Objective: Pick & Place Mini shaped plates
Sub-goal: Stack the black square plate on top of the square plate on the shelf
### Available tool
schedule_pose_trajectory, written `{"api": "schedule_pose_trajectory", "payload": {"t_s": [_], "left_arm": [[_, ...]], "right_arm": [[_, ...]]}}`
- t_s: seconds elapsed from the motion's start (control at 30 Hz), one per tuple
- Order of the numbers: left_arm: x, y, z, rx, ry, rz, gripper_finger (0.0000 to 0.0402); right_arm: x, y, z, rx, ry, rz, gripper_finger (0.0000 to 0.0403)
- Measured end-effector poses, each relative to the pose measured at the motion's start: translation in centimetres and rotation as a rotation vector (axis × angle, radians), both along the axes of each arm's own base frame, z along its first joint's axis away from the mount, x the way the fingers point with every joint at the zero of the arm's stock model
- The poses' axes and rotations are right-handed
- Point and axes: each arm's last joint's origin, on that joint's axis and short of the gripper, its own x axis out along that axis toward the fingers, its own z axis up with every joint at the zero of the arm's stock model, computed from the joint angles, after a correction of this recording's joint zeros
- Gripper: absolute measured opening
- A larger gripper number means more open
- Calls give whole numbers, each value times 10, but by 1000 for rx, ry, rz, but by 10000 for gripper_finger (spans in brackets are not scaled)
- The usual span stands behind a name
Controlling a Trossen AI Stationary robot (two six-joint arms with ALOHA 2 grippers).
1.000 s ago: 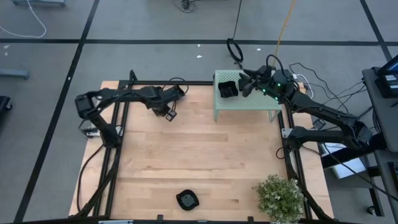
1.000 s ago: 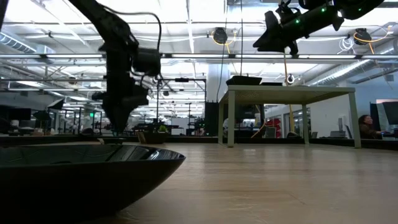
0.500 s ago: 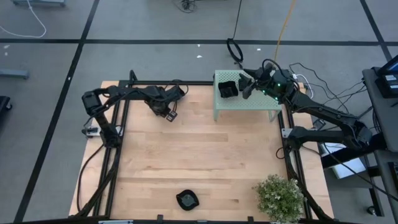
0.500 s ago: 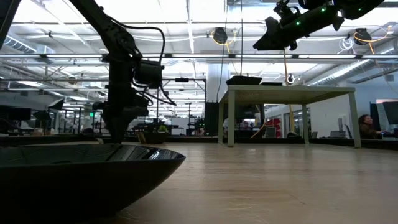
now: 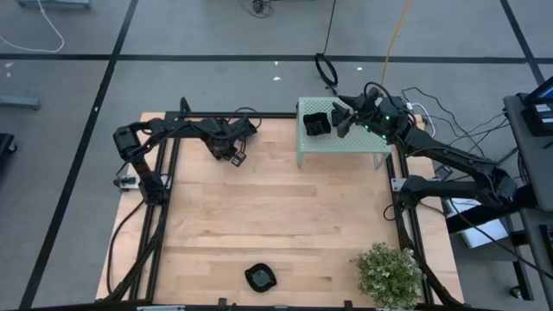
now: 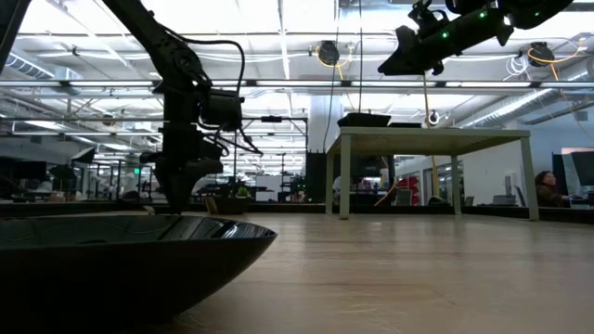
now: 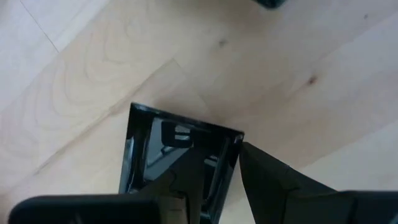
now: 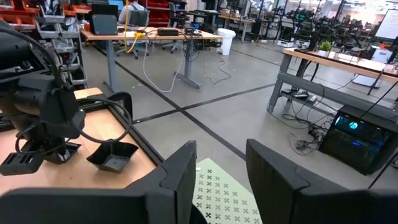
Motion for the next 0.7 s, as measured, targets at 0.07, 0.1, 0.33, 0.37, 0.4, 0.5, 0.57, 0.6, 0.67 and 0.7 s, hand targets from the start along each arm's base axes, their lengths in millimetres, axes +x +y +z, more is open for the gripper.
{"api": "schedule_pose_trajectory", "payload": {"t_s": [0.07,0.1,0.33,0.37,0.4,0.5,0.57,0.6,0.67,0.7], "left_arm": [[0,0,-2,-6,7,1,108],[0,0,-4,-14,9,6,106],[4,-1,-17,-103,11,15,57],[5,-2,-17,-109,7,19,46],[6,-4,-16,-106,5,22,34],[8,-8,-11,-100,-20,36,8],[10,-15,-7,-117,-50,36,11],[11,-19,-4,-125,-69,28,14],[17,-29,5,-141,-138,4,17],[22,-35,9,-143,-175,-9,16]], "right_arm": [[0,0,0,0,0,0,130],[0,0,0,0,0,0,130],[0,0,0,1,2,0,130],[0,0,0,2,2,0,130],[0,0,0,2,3,0,130],[0,0,-1,4,5,0,130],[0,0,-1,4,6,0,130],[0,0,-1,5,6,0,130],[0,0,-1,5,6,0,130],[0,0,-1,5,6,0,130]]}}
